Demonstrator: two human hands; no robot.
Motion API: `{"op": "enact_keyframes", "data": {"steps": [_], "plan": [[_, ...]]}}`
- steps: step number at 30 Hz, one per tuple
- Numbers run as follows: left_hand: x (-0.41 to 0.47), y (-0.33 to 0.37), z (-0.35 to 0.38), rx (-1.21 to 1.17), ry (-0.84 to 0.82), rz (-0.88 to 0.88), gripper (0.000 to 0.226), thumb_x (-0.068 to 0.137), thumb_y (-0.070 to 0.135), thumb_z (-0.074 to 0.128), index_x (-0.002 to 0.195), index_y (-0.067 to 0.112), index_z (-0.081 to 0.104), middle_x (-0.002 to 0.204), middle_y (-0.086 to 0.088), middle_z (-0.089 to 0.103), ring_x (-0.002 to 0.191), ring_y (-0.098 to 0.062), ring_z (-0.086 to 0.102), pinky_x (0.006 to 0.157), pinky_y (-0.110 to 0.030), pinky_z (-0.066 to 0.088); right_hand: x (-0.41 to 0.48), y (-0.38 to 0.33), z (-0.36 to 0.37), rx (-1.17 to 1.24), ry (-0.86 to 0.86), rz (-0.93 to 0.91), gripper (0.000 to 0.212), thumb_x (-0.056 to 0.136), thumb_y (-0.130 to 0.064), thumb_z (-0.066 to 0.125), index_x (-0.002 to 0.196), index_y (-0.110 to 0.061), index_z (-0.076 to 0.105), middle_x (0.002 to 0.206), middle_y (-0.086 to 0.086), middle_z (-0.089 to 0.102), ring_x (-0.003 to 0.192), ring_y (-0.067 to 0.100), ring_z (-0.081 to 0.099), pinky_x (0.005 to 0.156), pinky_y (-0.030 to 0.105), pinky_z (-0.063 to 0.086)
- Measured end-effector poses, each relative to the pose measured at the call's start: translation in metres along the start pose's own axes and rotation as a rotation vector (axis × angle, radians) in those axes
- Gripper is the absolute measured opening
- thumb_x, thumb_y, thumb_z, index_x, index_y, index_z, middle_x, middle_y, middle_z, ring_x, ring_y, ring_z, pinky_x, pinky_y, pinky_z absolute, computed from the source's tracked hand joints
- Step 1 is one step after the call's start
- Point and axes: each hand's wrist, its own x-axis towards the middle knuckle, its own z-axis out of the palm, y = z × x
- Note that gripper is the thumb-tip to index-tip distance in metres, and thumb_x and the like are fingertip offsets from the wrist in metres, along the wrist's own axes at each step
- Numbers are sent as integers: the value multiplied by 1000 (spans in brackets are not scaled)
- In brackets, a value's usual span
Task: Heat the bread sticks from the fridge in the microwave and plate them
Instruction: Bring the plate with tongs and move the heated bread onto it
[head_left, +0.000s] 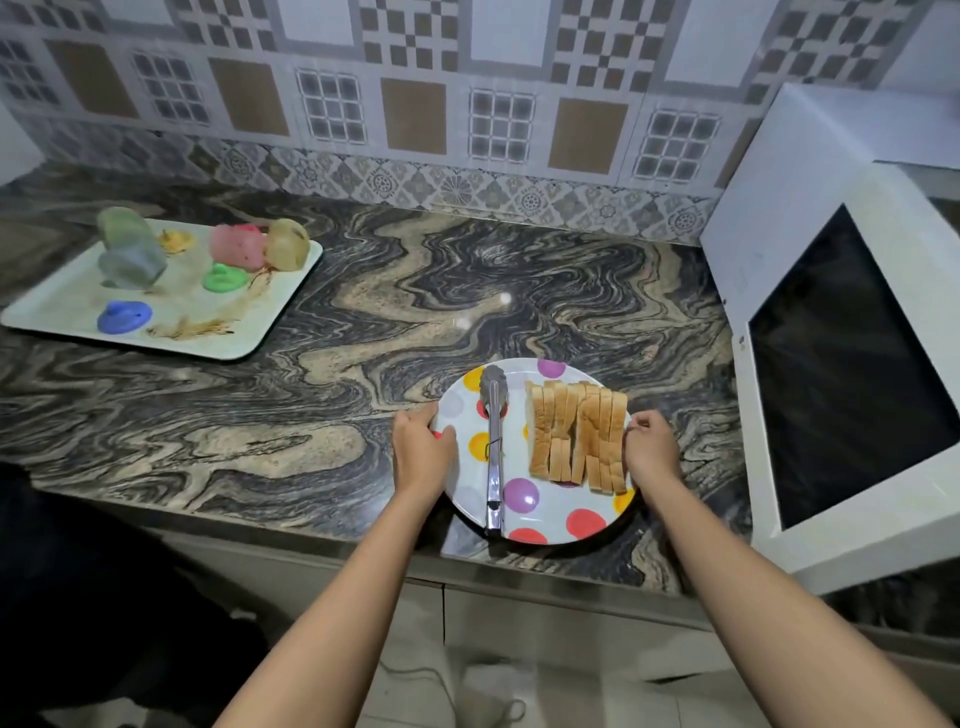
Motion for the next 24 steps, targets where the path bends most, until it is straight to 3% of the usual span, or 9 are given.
{"op": "enact_keyframes", "data": {"steps": [2, 6, 9, 12, 16, 19, 22, 24], "plan": [[-2, -1, 1, 4, 12, -13, 40, 88, 7, 56, 129, 8, 55, 115, -9, 42, 88, -11, 39, 77, -12, 27, 0, 5, -2, -11, 3, 4, 20, 91, 0, 36, 94, -5, 55, 95, 13, 56, 81, 27, 49, 60, 31, 34], [-6, -3, 2, 14, 28, 9, 46, 90, 10, 55, 136, 9, 48, 105, -5, 35, 86, -15, 39, 77, -16, 29, -2, 16, -1, -50, -16, -60, 29, 89, 0, 37, 98, -6, 63, 108, 17, 60, 98, 36, 55, 74, 36, 42], [-9, -4, 4, 35, 60, 34, 48, 91, 10, 52, 138, 9, 43, 101, -6, 35, 85, -18, 41, 78, -22, 33, -10, 17, -3, -84, -24, -101, 39, 90, 0, 37, 119, -9, 62, 132, 17, 50, 122, 34, 45, 96, 37, 41], [-17, -7, 6, 33, 78, 89, 46, 90, 4, 49, 135, 8, 48, 98, -6, 36, 85, -17, 40, 72, -14, 27, -21, 19, -10, -67, -38, -116, 45, 94, 2, 36, 135, -10, 50, 150, 11, 33, 139, 27, 29, 112, 37, 27], [-29, -14, 4, 8, 61, 98, 43, 91, 3, 47, 134, 6, 49, 109, -8, 44, 94, -15, 40, 70, -9, 25, -31, 31, -16, -25, -62, -149, 45, 91, 6, 39, 132, -8, 51, 139, 11, 43, 128, 30, 41, 100, 31, 37], [-35, -13, 1, -15, 39, 77, 41, 91, 4, 48, 133, 4, 49, 118, -11, 46, 100, -17, 43, 74, -12, 26, -35, 37, -19, -7, -63, -163, 41, 92, 2, 41, 128, -9, 55, 133, 13, 48, 119, 30, 47, 98, 36, 43], [-49, -11, -2, -12, 22, 44, 43, 89, 2, 49, 132, 1, 48, 127, -15, 46, 116, -26, 46, 87, -19, 30, -46, 44, -22, 6, -74, -181, 40, 92, -2, 40, 129, -10, 55, 129, 14, 51, 112, 28, 51, 96, 39, 47], [-60, -13, -3, -29, 13, 25, 43, 87, 0, 50, 130, 0, 50, 126, -17, 48, 119, -30, 47, 97, -27, 36, -56, 51, -26, 10, -107, -188, 43, 89, 0, 39, 127, -9, 57, 124, 14, 55, 105, 27, 54, 82, 31, 46]]}}
